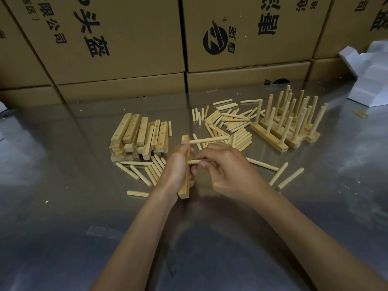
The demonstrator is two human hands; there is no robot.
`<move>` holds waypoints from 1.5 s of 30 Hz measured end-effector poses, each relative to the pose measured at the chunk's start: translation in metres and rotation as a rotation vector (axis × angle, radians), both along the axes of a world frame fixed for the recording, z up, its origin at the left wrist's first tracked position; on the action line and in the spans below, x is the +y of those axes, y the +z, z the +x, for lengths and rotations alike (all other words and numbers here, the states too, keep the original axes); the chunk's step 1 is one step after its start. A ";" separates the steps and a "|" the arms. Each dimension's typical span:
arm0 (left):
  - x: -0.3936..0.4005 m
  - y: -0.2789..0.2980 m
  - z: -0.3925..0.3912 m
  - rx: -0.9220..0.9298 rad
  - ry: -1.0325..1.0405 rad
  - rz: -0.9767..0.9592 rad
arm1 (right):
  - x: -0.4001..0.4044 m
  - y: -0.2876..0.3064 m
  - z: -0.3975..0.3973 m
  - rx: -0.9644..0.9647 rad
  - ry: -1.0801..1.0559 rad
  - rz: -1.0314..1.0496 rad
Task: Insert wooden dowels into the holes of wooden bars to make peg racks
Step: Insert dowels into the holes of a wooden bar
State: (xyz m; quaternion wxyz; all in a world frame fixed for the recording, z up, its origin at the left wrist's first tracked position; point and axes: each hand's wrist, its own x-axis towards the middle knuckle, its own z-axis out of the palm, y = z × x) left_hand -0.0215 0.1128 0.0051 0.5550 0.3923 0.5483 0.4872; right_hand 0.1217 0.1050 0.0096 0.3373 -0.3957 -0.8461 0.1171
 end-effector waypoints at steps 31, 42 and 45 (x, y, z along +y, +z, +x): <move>0.009 -0.008 -0.013 0.305 0.228 0.162 | 0.025 0.005 0.046 -0.083 -0.289 -0.163; 0.012 0.009 -0.020 -0.102 0.244 -0.108 | 0.029 0.005 0.064 0.025 -0.118 -0.507; 0.010 0.006 -0.022 -0.139 0.259 -0.082 | 0.006 0.012 0.026 0.134 0.183 -0.539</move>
